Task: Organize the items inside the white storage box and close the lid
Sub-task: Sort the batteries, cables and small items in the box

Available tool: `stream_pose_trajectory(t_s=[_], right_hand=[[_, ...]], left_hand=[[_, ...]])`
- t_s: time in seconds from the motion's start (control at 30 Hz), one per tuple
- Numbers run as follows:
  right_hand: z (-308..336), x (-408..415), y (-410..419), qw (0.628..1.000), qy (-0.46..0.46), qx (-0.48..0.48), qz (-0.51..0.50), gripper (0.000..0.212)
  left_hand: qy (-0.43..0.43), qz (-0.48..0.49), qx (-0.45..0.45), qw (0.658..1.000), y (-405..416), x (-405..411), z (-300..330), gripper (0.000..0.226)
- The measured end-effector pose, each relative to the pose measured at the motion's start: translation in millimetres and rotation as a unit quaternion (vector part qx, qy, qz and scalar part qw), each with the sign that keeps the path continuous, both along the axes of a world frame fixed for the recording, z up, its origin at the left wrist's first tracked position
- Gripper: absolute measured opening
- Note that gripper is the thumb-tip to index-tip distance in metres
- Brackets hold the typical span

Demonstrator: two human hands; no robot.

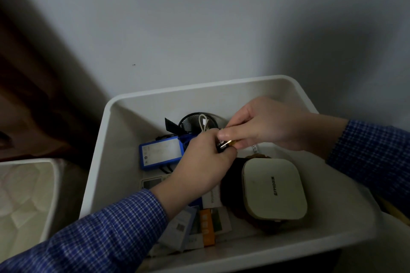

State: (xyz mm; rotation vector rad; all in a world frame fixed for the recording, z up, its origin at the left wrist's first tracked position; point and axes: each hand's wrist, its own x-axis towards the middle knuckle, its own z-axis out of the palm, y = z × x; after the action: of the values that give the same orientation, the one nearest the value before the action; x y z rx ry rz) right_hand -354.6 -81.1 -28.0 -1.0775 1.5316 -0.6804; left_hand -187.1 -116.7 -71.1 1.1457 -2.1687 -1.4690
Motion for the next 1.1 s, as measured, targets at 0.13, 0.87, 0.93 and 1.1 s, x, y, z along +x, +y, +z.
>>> stream_pose_trajectory(t_s=[0.13, 0.87, 0.93, 1.1], right_hand=[[0, -10, -10, 0.998, 0.001, 0.024, -0.052, 0.033], [-100, 18, -47, 0.866, 0.492, 0.040, 0.073, 0.013], [-99, 14, -48, 0.871, 0.482, 0.056, 0.074, 0.021], [-100, 13, -49, 0.880, 0.458, 0.103, 0.072, 0.028]], left_hand=[[0.042, 0.010, 0.171, 0.984, 0, 1, 8, 0.012], [-0.062, -0.058, 0.338, 0.937, 2, 24, 24, 0.030], [-0.073, -0.064, 0.332, 0.938, 4, 22, 24, 0.033], [-0.093, -0.083, 0.316, 0.940, 6, 21, 22, 0.032]])
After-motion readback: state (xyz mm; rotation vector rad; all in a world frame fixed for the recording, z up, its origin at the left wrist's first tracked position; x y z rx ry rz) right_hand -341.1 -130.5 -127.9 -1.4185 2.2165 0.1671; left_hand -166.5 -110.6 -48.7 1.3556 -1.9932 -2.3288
